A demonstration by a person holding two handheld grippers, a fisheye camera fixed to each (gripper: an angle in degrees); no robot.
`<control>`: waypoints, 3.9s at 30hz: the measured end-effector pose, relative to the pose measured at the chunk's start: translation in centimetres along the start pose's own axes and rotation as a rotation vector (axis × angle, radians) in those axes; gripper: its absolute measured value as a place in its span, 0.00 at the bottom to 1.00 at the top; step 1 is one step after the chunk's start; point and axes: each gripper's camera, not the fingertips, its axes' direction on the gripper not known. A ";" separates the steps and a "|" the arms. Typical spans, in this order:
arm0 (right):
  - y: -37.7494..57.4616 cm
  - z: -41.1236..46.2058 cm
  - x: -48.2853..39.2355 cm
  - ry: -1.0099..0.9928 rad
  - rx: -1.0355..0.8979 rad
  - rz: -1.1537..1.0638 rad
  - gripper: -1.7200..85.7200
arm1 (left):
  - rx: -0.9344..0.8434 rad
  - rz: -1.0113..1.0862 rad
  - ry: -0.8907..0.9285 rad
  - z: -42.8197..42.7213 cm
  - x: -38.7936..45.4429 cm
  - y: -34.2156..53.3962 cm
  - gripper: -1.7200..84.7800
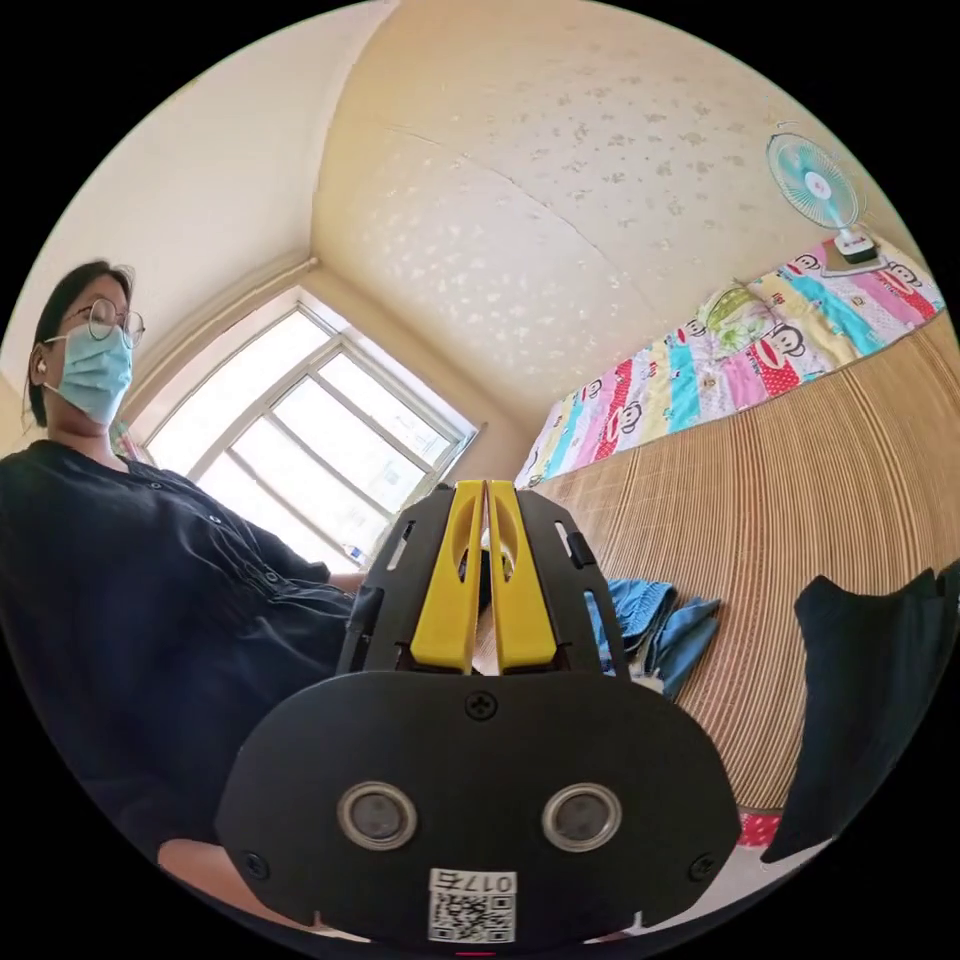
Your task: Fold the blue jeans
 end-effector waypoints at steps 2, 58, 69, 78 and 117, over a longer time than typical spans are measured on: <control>-0.8 1.5 -1.7 0.084 -0.056 -0.048 0.02 | -0.053 0.055 -0.048 3.6 0.6 -1.5 0.11; -5.5 29.5 7.4 -1.251 -0.299 0.078 0.24 | 0.333 1.387 2.065 -9.2 16.5 20.8 0.05; -1.0 37.9 -3.7 -1.508 -0.953 -0.058 0.22 | 0.177 1.297 1.943 1.6 25.1 25.4 0.05; -3.4 34.6 -8.3 -1.467 -0.603 -0.158 0.06 | 0.360 1.197 1.415 2.0 28.6 28.7 0.06; -7.8 19.1 -77.0 -0.026 0.147 -1.273 0.03 | 1.385 0.847 0.043 -15.6 75.1 55.7 0.03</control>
